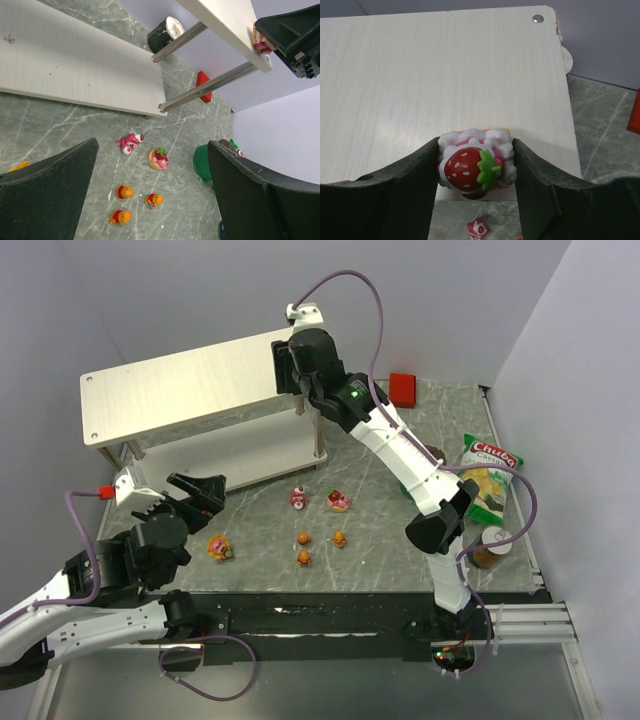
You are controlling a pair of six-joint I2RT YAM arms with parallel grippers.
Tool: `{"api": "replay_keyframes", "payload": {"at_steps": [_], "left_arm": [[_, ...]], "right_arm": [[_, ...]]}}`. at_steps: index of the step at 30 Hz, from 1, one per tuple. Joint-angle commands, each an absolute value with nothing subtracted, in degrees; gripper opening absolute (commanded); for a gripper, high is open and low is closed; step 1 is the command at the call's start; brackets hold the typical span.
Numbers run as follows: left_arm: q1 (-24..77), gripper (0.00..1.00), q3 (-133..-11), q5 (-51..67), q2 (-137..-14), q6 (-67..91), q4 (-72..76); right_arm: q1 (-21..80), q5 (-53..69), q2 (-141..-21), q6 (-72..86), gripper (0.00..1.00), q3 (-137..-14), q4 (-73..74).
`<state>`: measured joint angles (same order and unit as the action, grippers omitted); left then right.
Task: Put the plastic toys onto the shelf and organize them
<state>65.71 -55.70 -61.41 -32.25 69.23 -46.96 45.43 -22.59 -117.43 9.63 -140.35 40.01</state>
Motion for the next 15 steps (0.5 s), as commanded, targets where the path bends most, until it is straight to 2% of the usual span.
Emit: {"api": "replay_keyframes", "payload": {"at_steps": [1,7,15], "left_arm": [[65.8,0.97,-55.5,-63.4,-33.2,69.4,-45.8],[65.9,0.96,-55.5,-63.5,-33.7,70.4,-46.4],[65.8,0.96,-55.8,-63.4,-34.0,72.2,-48.3]], "right_arm": [[44.5,-22.5,-117.0,11.3,0.47,-142.2,41.4],[44.0,-22.3,-117.7,12.0,0.64,-142.8,42.3],[43.8,-22.9,-119.2,13.0,0.70,-144.0,43.3]]}}
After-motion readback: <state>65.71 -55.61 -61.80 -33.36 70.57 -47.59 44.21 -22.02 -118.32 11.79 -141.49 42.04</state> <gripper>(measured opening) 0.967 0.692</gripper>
